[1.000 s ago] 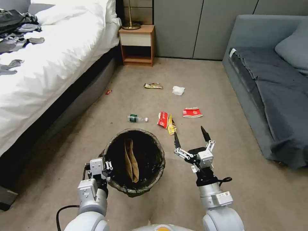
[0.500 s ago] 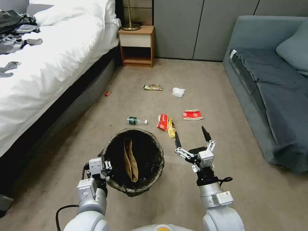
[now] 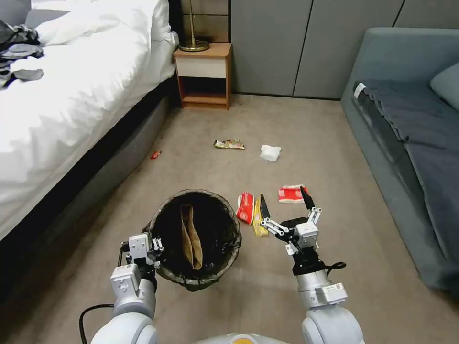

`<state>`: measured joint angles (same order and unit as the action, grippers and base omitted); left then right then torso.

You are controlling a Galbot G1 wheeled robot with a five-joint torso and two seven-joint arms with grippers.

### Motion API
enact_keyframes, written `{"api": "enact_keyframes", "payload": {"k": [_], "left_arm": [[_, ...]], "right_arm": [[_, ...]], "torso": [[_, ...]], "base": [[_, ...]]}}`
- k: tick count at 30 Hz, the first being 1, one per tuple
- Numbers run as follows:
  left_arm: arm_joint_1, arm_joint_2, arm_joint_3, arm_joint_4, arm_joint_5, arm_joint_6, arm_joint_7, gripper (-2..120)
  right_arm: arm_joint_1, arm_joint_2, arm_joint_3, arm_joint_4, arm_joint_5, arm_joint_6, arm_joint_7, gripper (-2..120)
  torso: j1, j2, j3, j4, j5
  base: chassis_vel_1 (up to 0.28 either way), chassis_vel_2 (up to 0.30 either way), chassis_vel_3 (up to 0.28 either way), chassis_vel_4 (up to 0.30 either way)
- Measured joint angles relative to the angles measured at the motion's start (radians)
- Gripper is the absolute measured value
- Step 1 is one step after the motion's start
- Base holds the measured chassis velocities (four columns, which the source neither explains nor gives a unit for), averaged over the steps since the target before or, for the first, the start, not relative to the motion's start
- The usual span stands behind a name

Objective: Pick up the trash bin, then pick up the garbage from the floor and place it into the trash bin.

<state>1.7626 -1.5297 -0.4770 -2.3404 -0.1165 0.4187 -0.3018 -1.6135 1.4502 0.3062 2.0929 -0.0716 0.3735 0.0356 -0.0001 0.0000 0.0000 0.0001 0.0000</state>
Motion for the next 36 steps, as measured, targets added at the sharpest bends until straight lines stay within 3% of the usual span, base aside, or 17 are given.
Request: {"api": "enact_keyframes", "payload": {"k": [10,23,32,36], "left_arm": [[-0.002,-0.001,-0.001,0.0,-0.002,0.001,-0.002,1],[-0.008,0.0,-0.013,0.004,-0.013,0.007,-0.002,0],[-0.013,0.013,-0.038,0.003,-0.037,0.015,-0.004,0],[-0.011,0.015,-0.044,-0.004,-0.045,0.016,-0.005,0]], "right_arm": [[0.005,0.002,-0.001,-0.01,0.013,0.032,-0.025,100],[0.031,-0.015,0.001,-0.029,0.015,0.041,-0.026,100],[0.099,-0.097,-0.049,-0.014,0.105,-0.129,0.064,100],[0.181,-0.163,-0.092,-0.026,0.253,-0.348,0.139,100]], "torso": [[0.0,0.0,0.0,-0.0002,-0.0002],[0.0,0.0,0.0,-0.0001,0.0],[0.0,0.0,0.0,-0.0002,0.0],[0.0,0.0,0.0,0.0,0.0]], "base": [[-0.252,0.244,0.24,-0.24],[-0.006,0.007,-0.01,-0.001],[0.0,0.0,0.0,0.0],[0.0,0.0,0.0,0.0]]}}
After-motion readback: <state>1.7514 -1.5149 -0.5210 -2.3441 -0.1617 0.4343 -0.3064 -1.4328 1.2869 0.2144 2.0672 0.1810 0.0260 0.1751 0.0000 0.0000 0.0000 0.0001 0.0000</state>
